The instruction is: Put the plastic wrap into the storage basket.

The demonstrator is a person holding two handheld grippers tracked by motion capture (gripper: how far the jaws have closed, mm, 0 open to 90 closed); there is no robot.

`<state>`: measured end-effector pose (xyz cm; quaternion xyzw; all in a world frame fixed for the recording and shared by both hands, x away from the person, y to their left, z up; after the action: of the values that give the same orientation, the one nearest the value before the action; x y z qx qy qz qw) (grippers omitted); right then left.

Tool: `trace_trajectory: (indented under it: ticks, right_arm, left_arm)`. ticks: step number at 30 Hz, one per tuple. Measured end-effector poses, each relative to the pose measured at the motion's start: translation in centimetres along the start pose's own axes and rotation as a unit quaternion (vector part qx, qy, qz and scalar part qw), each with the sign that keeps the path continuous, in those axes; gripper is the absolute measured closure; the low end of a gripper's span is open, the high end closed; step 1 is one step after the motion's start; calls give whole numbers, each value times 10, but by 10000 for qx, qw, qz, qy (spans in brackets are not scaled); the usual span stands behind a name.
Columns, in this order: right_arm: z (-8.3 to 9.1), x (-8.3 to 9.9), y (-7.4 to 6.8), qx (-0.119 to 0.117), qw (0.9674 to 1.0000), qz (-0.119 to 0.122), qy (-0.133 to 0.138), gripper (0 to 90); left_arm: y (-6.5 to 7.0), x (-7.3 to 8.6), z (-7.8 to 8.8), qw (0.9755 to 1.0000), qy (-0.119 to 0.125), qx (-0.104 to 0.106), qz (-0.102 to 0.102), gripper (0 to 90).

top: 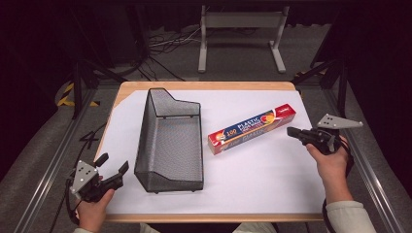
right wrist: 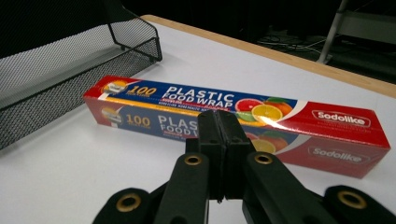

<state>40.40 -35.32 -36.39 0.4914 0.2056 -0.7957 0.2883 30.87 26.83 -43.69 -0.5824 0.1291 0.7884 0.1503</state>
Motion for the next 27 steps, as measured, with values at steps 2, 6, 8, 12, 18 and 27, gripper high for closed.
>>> trace_trajectory:
  ticks: [2, 6, 8, 12, 18, 27]
  right_arm:
    - [-6, -5, 4, -43, 9999, -98, -9, 900]
    - [-13, -11, 10, -201, 9992, -297, 189, 900]
    - [-17, -16, 12, -211, 9988, -368, 249, 900]
    - [-25, -28, 17, -128, 9994, -302, 141, 900]
    - [-43, -42, 28, 96, 9995, -191, -249, 900]
    - [-74, -70, 37, 318, 9972, -4, -670, 900]
  left_arm:
    - [-1, 0, 3, 10000, 21, -34, 14, 241]
    - [-1, 1, 5, 10000, 27, -72, 27, 240]
    - [0, 1, 4, 10000, 24, -75, 13, 240]
    - [1, 1, 2, 10000, 8, -52, -8, 239]
    - [0, 2, -5, 10000, -35, -5, 19, 239]
    - [2, 0, -11, 10000, -43, 47, -25, 238]
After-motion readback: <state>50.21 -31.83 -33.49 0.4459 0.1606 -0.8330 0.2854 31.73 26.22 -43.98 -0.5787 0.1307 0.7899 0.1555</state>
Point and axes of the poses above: each handheld gripper's, and its own axes: z roughly backward along the jaws, x roughly out of its underside, y roughly to its right, the point moved 2 cm from there along -z, roughly forward along the jaws
